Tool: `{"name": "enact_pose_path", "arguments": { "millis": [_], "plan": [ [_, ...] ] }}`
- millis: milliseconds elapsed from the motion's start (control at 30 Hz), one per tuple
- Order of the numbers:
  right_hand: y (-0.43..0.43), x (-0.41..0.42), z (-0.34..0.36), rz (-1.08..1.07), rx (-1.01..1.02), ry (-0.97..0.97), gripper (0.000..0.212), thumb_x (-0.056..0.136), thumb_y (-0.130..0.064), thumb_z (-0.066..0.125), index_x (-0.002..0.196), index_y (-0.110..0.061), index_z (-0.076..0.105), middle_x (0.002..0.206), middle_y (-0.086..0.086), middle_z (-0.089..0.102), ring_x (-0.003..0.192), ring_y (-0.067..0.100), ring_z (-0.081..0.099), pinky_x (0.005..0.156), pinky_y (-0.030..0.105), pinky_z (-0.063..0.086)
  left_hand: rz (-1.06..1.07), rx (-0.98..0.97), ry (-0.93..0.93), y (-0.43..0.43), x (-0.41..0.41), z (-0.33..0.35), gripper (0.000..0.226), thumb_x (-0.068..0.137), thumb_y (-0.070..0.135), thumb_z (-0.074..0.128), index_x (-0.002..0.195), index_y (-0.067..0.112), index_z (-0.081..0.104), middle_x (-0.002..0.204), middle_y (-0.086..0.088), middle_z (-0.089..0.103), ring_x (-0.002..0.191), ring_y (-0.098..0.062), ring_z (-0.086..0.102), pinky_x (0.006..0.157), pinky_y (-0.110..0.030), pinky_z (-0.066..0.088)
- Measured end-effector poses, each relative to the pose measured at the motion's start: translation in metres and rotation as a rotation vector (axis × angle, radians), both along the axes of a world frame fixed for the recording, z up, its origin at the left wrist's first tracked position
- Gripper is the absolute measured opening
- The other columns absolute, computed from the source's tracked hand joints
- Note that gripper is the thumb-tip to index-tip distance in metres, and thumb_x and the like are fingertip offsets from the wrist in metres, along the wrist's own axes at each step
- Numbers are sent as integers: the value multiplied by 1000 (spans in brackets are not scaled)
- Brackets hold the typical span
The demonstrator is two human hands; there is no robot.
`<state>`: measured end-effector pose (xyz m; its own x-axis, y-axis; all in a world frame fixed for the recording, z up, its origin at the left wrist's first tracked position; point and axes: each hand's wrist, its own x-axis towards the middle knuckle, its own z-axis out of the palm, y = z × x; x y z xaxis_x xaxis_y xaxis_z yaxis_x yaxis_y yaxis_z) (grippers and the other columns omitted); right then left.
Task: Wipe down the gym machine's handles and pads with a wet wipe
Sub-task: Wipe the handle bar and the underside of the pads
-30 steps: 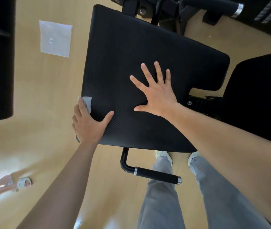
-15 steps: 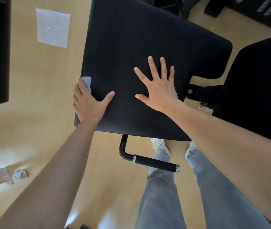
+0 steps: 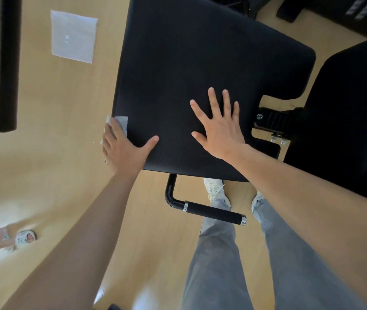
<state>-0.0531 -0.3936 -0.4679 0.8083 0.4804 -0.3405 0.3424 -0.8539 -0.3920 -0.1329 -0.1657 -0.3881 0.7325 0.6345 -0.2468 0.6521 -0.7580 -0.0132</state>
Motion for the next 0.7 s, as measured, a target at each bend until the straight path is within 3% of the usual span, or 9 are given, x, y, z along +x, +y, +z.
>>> {"name": "enact_pose_path", "arguments": {
  "millis": [100,200,333,400,467,500,600,700],
  "plan": [
    [1,-1,0,-4,3,0,86,100,-62,44,160,-38,-12,168,15,-19,153,47,-16,122,67,6,-11,6,-11,1,5,-1,128,71,87,63,162,19,4,167,-14,20,153,-37,23,124,-54,24],
    [0,-1,0,-6,0,5,85,100,-61,43,160,-38,-12,168,16,-19,152,47,-17,122,67,5,117,-23,-20,-3,-16,-2,130,70,87,63,163,19,3,167,-14,18,153,-37,19,125,-54,21],
    [0,-1,0,-3,-9,1,85,100,-62,43,160,-38,-12,169,16,-18,153,47,-16,122,67,5,377,-231,-86,-15,-41,3,125,77,67,76,163,20,-2,168,-4,6,154,-31,17,121,-47,28],
    [0,-1,0,-4,-10,7,84,100,-62,42,160,-38,-12,169,15,-18,153,46,-16,122,66,5,578,-438,-280,-22,-41,11,101,86,51,75,159,17,14,162,-2,24,145,-24,34,113,-36,36],
    [-1,-1,0,-5,-10,18,84,100,-61,43,160,-38,-11,168,15,-19,153,46,-17,123,66,3,819,-616,-491,-30,-34,20,58,95,39,67,144,22,39,139,3,52,131,-21,51,111,-36,43],
    [-1,-1,1,-5,-8,21,84,100,-61,43,160,-38,-11,168,15,-20,153,45,-17,123,66,3,955,-680,-569,-32,-32,24,47,98,37,63,140,25,45,134,5,57,126,-19,55,111,-39,45],
    [-1,-1,0,-5,-5,17,84,101,-61,43,160,-38,-11,168,15,-19,153,45,-17,123,65,2,1267,-857,-668,-37,-34,34,60,101,45,58,152,22,40,152,-4,48,136,-27,50,113,-45,46],
    [0,-2,-1,-10,-13,12,84,100,-60,44,160,-38,-12,168,15,-20,153,45,-17,123,65,2,1375,-1091,-645,-40,-44,36,71,102,53,49,160,19,27,162,-10,35,145,-38,40,117,-54,39]
  ]
}}
